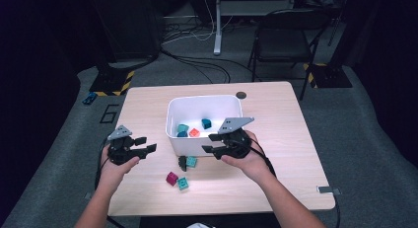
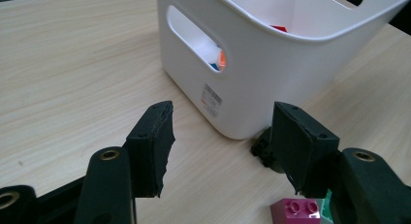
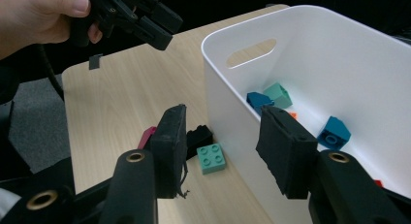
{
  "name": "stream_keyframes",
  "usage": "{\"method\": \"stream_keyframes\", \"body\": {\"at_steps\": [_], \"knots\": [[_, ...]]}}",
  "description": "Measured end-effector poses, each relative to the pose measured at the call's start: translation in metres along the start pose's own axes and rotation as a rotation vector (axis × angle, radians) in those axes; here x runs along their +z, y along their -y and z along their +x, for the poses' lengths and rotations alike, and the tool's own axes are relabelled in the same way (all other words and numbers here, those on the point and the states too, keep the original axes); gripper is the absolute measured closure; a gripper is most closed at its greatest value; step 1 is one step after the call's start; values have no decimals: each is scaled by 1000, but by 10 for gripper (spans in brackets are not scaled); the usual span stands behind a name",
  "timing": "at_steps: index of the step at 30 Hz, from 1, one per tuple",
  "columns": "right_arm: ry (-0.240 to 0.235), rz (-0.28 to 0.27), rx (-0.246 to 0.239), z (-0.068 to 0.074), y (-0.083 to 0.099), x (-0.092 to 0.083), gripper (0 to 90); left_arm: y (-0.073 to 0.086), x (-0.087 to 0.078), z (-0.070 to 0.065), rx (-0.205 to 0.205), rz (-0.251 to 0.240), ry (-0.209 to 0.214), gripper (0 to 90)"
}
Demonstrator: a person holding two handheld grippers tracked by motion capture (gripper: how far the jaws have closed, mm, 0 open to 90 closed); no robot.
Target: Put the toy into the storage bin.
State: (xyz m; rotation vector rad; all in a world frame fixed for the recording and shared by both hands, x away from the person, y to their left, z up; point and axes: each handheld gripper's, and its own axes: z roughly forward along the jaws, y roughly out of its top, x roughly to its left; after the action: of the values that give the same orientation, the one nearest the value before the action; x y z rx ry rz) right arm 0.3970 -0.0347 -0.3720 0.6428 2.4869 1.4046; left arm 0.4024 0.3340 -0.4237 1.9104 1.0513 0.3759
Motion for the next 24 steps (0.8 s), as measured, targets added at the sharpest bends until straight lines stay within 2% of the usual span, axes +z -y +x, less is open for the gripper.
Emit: {"method": "stream_keyframes", "body": {"at_steps": [2, 7, 8, 12, 16, 19, 23, 24], "knots": [[19, 5, -4, 2, 7, -2, 528, 6, 0, -1, 5, -3, 16, 421], [45, -9, 0, 4, 26, -8, 527, 17, 1, -1, 13, 27, 37, 438], [45, -9, 0, 4, 26, -8, 527, 17, 1, -1, 13, 27, 37, 441], [42, -31, 55, 0, 48, -7, 521, 26, 2, -8, 31, 57, 54, 447], [14, -8, 63, -2, 62, -2, 506, 30, 6, -16, 37, 76, 58, 449], [10, -4, 56, -2, 68, 1, 504, 36, 8, -25, 53, 98, 78, 450], [11, -13, 51, -1, 77, 3, 504, 40, 9, -29, 57, 93, 81, 455], [17, -15, 44, 0, 79, 3, 504, 42, 9, -31, 46, 90, 81, 458]]}}
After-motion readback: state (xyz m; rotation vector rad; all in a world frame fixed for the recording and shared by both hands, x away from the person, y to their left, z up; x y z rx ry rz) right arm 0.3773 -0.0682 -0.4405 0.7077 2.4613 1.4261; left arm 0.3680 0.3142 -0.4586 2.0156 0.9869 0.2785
